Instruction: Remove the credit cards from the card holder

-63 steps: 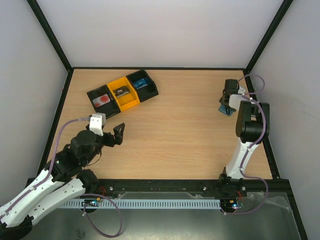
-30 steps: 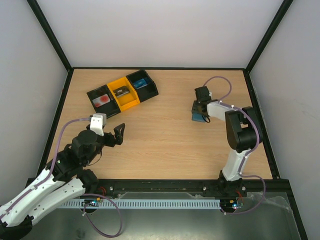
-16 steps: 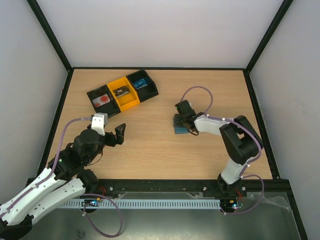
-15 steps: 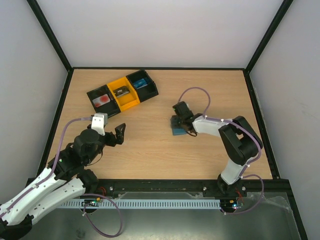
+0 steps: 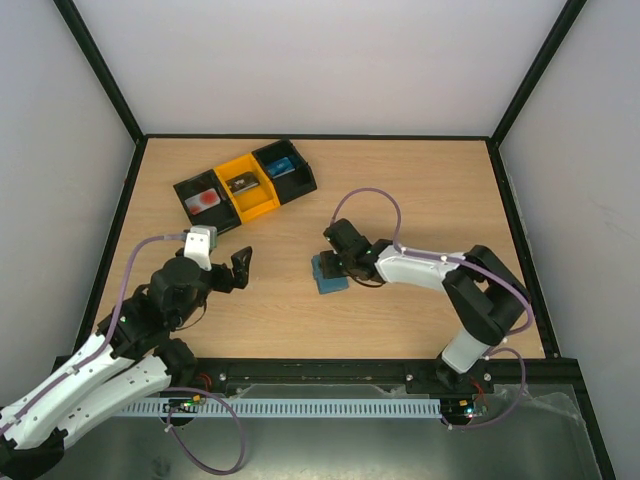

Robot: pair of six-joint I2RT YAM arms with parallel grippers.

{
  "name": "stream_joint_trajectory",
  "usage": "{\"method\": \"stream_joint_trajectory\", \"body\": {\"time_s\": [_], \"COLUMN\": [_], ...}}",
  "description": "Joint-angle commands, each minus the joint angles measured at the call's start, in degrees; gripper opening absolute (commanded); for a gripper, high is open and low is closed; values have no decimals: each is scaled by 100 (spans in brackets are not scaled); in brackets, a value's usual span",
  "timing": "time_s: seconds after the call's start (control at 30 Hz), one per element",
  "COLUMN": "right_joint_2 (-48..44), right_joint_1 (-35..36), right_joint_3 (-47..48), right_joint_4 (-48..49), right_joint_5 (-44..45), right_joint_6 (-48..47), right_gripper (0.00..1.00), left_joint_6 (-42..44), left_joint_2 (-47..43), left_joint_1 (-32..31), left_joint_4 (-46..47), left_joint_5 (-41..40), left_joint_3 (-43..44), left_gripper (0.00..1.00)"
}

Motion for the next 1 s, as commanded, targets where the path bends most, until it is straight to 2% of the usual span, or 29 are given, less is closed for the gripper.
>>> {"method": "stream_joint_trajectory", "body": {"time_s": [0.0, 0.13, 0.33, 0.5, 0.97], "right_joint_2": [-468, -629, -771, -448, 77], "right_joint_1": [26, -130, -594, -864, -927], "right_joint_3": [-150, -347, -827, -913, -1102], "right_joint_4": [-455, -391, 149, 409, 1162], "right_joint_5": [124, 303, -434, -978, -1767], "right_joint_6": [30, 105, 260, 123, 223], "right_gripper": [52, 50, 48, 45, 43], "left_joint_6": [25, 31, 54, 50, 89], "left_joint_2": [80, 102, 130, 101, 110], "left_joint_1": [-23, -28, -29, -25, -30], "left_joint_4": [-11, -11, 15, 6, 42], "left_joint_5": [-64, -42, 9, 20, 123], "left_joint_3": [-28, -30, -37, -30, -45], "left_gripper": [100, 100, 100, 100, 100]}}
